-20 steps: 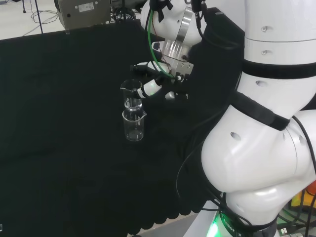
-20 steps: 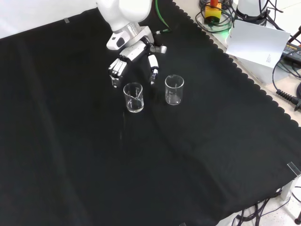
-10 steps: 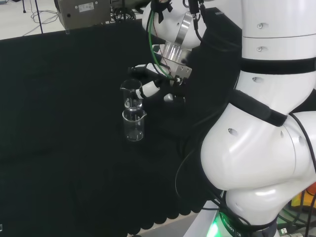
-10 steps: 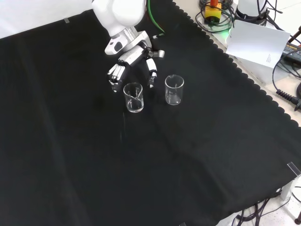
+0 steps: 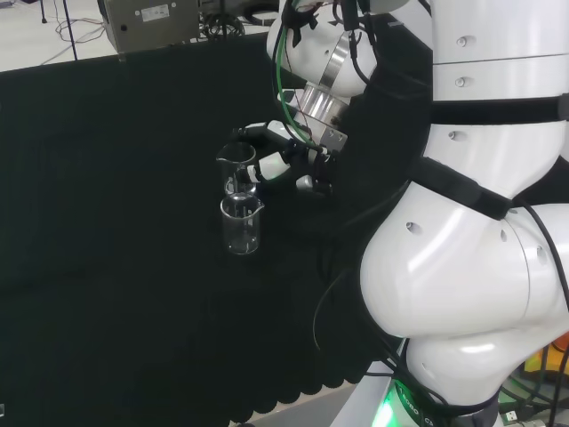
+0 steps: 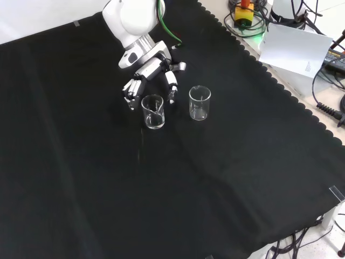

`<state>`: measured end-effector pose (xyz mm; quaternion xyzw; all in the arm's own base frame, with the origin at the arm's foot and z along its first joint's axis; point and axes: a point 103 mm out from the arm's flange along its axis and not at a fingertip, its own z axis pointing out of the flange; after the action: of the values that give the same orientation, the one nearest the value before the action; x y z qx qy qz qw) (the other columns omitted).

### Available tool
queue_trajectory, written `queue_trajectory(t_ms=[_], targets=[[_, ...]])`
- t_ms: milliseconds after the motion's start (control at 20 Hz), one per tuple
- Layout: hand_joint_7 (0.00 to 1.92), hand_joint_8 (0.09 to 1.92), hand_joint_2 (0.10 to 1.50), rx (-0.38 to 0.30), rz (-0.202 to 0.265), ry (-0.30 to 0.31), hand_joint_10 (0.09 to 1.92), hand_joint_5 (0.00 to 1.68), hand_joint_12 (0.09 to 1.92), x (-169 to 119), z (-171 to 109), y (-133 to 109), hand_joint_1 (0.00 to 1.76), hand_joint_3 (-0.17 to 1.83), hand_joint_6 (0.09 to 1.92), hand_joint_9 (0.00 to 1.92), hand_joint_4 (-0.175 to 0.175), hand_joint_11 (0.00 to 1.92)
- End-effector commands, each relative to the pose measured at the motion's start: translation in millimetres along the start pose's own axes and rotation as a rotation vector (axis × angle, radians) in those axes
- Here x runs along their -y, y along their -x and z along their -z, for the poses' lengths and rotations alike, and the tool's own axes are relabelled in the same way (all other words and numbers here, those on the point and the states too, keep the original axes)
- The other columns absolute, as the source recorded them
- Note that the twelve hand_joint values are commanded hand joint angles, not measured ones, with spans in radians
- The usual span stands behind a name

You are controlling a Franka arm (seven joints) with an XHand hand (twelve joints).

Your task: Pick up the beaker on the right.

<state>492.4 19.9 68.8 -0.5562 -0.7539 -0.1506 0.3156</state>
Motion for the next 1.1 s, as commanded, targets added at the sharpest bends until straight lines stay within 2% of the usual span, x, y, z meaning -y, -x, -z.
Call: queue_trajectory(t_ms=[50,300,700,1100], targets=[[0.25,0.64,0.51,-0.032,0.03,-0.001,0.6,0.52,1.38,-5,-7,1,0.88,0.59,0.09,0.35,-0.022,0.03],[0.24,0.64,0.51,-0.057,0.029,-0.001,0.6,0.52,1.38,-8,-15,4,0.88,0.6,0.09,0.35,-0.022,0.02],[0.31,0.67,0.5,-0.101,0.044,0.048,0.62,0.56,1.38,-13,-14,2,0.91,0.6,0.11,0.42,-0.02,0.05],[0.36,0.65,0.49,-0.103,0.048,0.035,0.58,0.56,1.36,-13,-23,0,0.94,0.62,0.21,0.46,-0.019,0.08]])
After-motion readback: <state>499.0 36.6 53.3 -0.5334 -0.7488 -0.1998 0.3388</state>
